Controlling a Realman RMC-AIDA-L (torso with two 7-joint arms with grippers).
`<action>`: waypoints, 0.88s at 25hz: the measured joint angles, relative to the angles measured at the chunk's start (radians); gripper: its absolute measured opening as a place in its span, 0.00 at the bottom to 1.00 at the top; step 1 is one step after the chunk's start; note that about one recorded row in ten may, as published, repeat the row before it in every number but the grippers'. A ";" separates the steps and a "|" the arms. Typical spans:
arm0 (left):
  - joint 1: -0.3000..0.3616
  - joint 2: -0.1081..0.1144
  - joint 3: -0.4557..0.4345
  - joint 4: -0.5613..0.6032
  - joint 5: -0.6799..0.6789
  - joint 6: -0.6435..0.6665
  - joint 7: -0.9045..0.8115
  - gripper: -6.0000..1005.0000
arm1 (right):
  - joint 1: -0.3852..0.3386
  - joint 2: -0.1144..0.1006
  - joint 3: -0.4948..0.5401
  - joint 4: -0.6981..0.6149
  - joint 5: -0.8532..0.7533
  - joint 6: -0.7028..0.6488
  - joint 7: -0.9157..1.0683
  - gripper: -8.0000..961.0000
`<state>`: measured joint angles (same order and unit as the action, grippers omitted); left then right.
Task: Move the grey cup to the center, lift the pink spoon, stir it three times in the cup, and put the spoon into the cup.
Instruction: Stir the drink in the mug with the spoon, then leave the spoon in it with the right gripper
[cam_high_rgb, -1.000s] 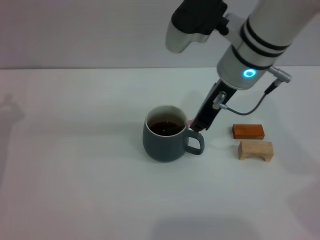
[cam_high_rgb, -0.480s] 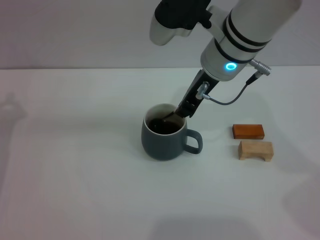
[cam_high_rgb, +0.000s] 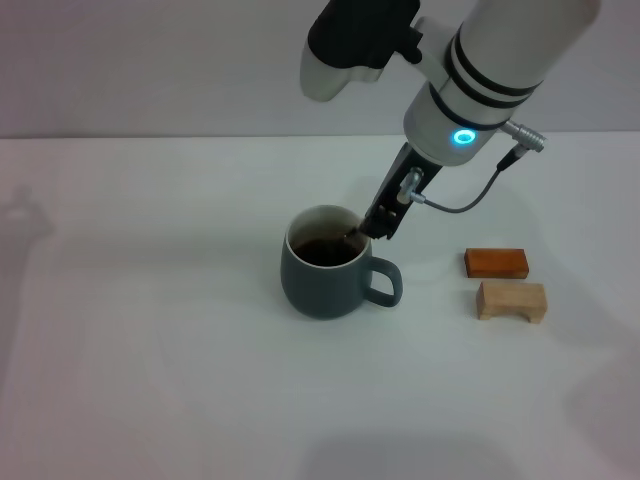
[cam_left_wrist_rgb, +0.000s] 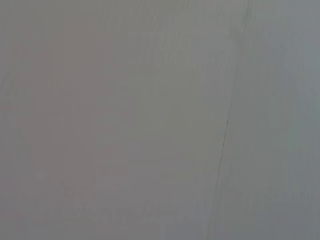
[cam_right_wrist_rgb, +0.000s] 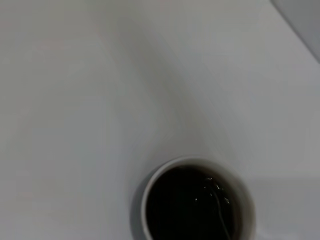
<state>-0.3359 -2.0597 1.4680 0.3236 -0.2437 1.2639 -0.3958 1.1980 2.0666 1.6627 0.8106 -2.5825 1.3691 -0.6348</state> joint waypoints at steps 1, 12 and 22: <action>0.000 0.000 0.000 0.000 0.000 0.000 0.000 0.00 | 0.000 0.001 -0.001 0.003 0.003 0.010 -0.001 0.16; 0.001 -0.002 0.000 -0.001 -0.001 0.000 -0.010 0.00 | 0.017 0.006 -0.003 0.006 0.036 -0.006 -0.013 0.16; -0.013 -0.002 0.000 -0.012 -0.006 0.000 -0.011 0.00 | 0.034 0.005 -0.010 -0.004 -0.015 0.004 -0.010 0.17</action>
<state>-0.3486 -2.0616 1.4680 0.3113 -0.2501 1.2639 -0.4063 1.2316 2.0718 1.6523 0.8068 -2.5971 1.3728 -0.6451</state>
